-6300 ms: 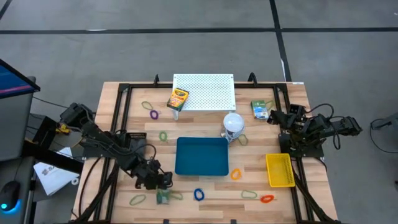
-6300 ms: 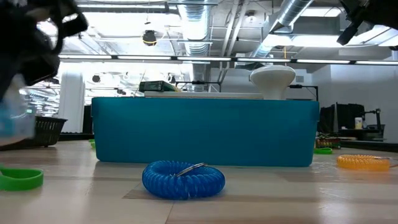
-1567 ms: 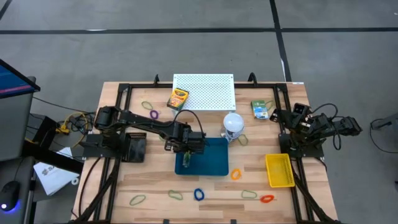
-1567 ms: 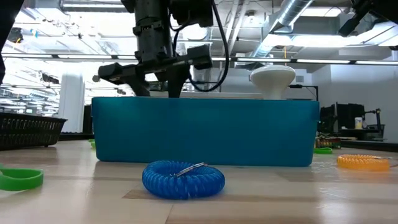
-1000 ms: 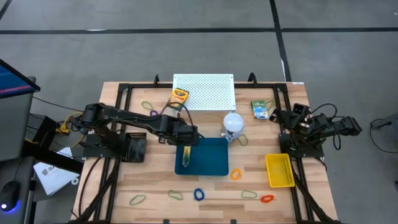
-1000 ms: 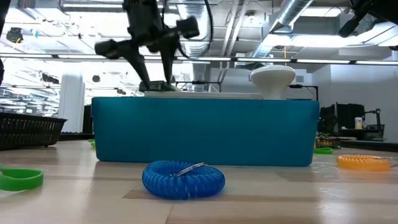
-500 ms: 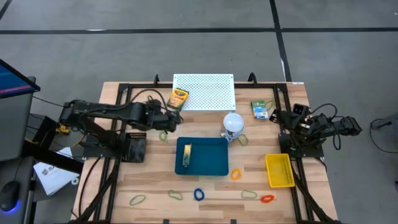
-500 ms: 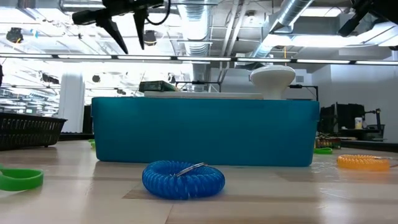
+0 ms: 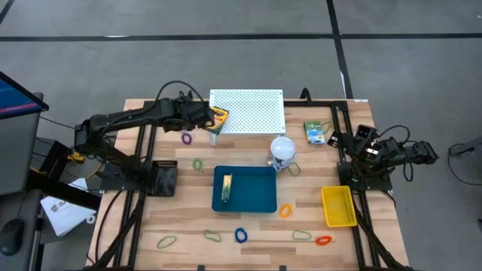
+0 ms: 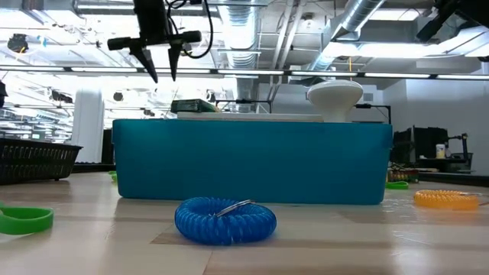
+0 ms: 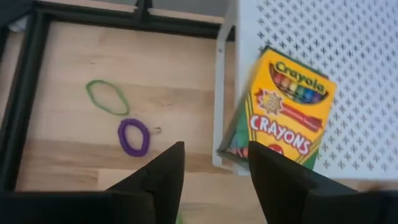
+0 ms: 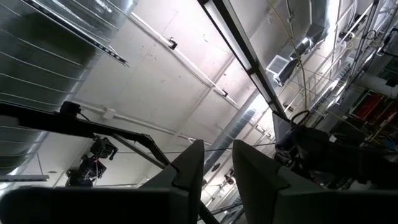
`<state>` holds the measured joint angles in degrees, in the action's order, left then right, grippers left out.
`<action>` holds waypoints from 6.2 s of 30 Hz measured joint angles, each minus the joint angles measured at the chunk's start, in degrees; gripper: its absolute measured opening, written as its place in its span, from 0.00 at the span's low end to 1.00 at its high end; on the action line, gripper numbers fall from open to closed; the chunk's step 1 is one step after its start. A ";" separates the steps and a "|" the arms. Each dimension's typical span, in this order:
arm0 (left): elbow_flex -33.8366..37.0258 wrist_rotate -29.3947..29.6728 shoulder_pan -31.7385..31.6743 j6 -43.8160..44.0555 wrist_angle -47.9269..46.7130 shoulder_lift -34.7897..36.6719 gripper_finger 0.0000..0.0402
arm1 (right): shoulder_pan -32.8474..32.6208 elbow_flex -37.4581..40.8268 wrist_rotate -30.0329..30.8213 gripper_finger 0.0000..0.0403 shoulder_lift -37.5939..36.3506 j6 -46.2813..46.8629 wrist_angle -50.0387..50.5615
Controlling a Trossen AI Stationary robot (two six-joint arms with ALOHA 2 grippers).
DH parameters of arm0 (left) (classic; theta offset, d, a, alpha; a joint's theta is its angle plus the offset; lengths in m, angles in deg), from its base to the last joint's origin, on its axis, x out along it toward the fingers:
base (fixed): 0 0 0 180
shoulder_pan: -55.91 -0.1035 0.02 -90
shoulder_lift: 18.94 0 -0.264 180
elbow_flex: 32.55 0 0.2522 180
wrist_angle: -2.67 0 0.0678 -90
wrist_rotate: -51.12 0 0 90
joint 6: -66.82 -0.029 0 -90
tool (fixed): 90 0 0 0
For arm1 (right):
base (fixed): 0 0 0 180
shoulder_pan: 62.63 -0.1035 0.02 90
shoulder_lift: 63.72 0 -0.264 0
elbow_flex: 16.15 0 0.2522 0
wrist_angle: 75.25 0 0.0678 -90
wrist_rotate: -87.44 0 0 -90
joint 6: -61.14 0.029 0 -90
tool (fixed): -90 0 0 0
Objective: Pick & Place Office Desk Supplies
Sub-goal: Put the left crayon box into the blue bin
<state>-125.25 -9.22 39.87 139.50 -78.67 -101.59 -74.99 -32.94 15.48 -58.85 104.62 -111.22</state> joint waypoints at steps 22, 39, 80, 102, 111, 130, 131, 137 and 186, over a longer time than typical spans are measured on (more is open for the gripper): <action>37.35 -47.87 -29.76 -20.35 46.55 27.09 0.57 | -0.04 0.00 2.70 0.21 -0.02 0.03 -0.51; 51.42 -75.72 -40.73 -22.65 74.25 17.62 0.57 | -0.04 0.00 4.99 0.21 0.00 -1.95 -0.31; 52.50 -84.62 -38.48 -16.93 98.61 2.64 0.52 | -0.02 0.00 6.25 0.21 0.00 -1.46 1.80; 52.48 -89.60 -39.37 -16.53 98.45 2.67 0.38 | -0.02 0.00 6.25 0.21 0.00 -0.87 2.59; 52.48 -90.96 -39.90 -16.26 98.36 2.67 0.35 | -0.02 0.02 6.25 0.21 0.02 -0.94 3.47; 52.48 -91.53 -39.75 -17.59 95.07 2.67 0.43 | -0.04 0.02 6.25 0.21 0.02 -0.84 4.43; 52.48 -91.37 -39.75 -17.59 95.07 2.67 0.44 | -0.04 0.02 6.25 0.21 0.00 -0.85 4.54; 52.48 -90.83 -39.75 -16.95 97.44 2.69 0.49 | -0.04 0.02 6.25 0.21 0.02 -0.83 5.35; 52.48 -86.33 -37.37 -14.99 88.73 21.69 0.19 | -0.04 0.02 6.25 0.21 0.02 0.62 7.34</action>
<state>-72.77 -95.55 2.49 124.51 10.06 -79.90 -75.03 -32.91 21.74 -58.83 105.24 -103.88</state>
